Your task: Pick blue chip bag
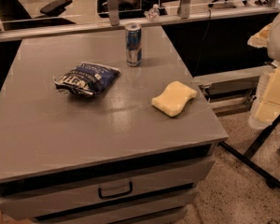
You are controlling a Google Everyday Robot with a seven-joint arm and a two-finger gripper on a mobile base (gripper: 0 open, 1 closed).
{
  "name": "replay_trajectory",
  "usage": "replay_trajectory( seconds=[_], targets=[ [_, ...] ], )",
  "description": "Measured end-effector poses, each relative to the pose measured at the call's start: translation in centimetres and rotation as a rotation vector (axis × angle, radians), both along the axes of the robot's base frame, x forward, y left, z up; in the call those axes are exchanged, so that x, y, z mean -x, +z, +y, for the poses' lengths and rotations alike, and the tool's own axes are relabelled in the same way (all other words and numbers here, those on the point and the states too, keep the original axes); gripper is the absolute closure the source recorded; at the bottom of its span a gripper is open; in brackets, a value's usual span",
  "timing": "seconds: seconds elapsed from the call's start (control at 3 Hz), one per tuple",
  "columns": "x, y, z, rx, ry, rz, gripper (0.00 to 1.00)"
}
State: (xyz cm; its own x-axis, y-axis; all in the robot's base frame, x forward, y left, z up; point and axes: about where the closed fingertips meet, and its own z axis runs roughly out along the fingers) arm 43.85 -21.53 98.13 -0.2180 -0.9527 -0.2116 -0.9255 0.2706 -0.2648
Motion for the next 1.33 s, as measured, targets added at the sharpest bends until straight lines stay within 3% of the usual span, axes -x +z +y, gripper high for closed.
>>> replay_trajectory(
  seconds=[0.33, 0.67, 1.0, 1.33],
  targets=[
    [0.0, 0.0, 0.0, 0.0, 0.0, 0.0, 0.0],
    [0.1, 0.2, 1.0, -0.022, 0.063, -0.032, 0.0],
    [0.0, -0.4, 6.8, -0.166, 0.317, -0.122, 0.0],
    [0.2, -0.5, 12.3, -0.292, 0.523, -0.177, 0.0]
  ],
)
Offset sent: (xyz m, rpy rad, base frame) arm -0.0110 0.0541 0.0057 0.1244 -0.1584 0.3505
